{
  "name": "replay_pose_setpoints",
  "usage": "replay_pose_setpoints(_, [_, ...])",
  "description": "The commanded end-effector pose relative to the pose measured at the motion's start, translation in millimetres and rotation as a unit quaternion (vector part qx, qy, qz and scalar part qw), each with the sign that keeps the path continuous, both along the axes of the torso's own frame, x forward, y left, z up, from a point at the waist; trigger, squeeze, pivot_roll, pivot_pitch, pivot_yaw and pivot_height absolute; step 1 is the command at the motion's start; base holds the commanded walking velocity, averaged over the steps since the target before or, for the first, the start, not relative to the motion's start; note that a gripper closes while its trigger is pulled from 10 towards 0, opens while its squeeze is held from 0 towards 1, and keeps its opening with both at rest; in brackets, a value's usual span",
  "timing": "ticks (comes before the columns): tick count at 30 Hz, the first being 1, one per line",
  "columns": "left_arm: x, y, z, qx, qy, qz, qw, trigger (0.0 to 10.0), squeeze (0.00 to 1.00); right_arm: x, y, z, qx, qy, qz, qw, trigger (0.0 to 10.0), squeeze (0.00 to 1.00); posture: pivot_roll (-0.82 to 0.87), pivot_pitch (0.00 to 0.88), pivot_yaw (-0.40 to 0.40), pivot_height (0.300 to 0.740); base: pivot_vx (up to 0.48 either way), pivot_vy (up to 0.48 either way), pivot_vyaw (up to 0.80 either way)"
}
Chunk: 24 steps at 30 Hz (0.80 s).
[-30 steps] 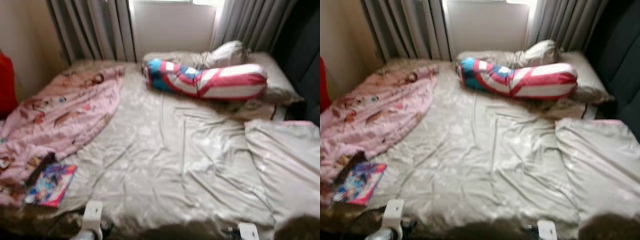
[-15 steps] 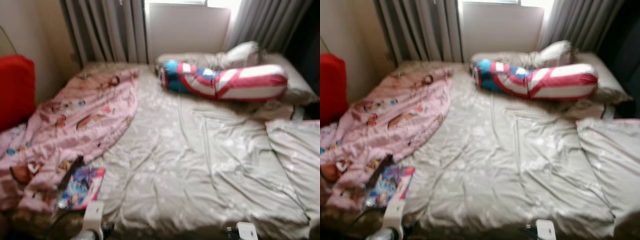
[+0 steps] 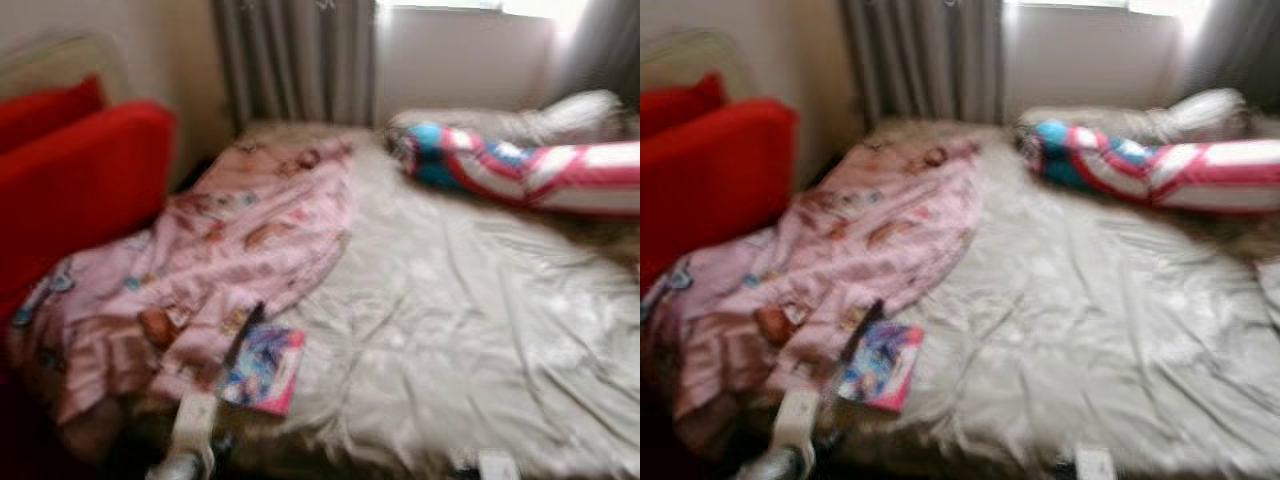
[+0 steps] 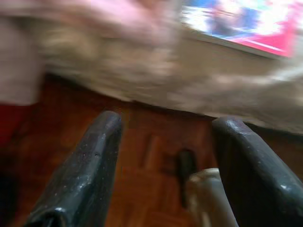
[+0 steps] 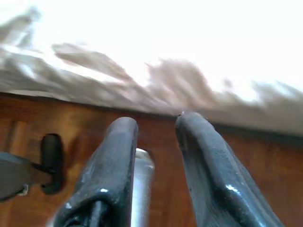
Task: Clean up the room
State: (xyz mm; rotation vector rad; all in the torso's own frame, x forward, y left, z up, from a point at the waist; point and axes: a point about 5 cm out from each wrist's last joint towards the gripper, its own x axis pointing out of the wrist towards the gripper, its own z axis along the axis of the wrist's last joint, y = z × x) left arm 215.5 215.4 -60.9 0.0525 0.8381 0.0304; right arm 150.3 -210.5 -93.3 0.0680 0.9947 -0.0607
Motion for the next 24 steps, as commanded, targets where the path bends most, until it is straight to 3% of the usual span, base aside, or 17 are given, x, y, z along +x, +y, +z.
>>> replay_pose_setpoints(1, [0.2,-9.0,-2.0,-0.009,0.005,-0.008,1.000,10.0,0.00,-6.6,-8.4,-1.0,-0.009,0.009,-0.011,1.000,10.0,0.00,-0.04,0.000,-0.010,0.740,0.000,0.480,0.00])
replay_pose_setpoints(16, [0.4,-9.3,-1.8,-0.009,0.005,-0.008,1.000,10.0,0.00,-6.6,-8.6,-1.0,-0.008,0.010,-0.013,1.000,10.0,0.00,-0.03,0.000,-0.011,0.740,0.000,0.462,0.00])
replay_pose_setpoints(24, [0.9,-9.2,-1.4,-0.008,0.002,-0.010,1.000,10.0,0.00,-6.7,-8.5,-1.1,-0.008,0.010,-0.013,1.000,10.0,0.00,-0.03,0.000,-0.011,0.740,0.000,0.000,0.00])
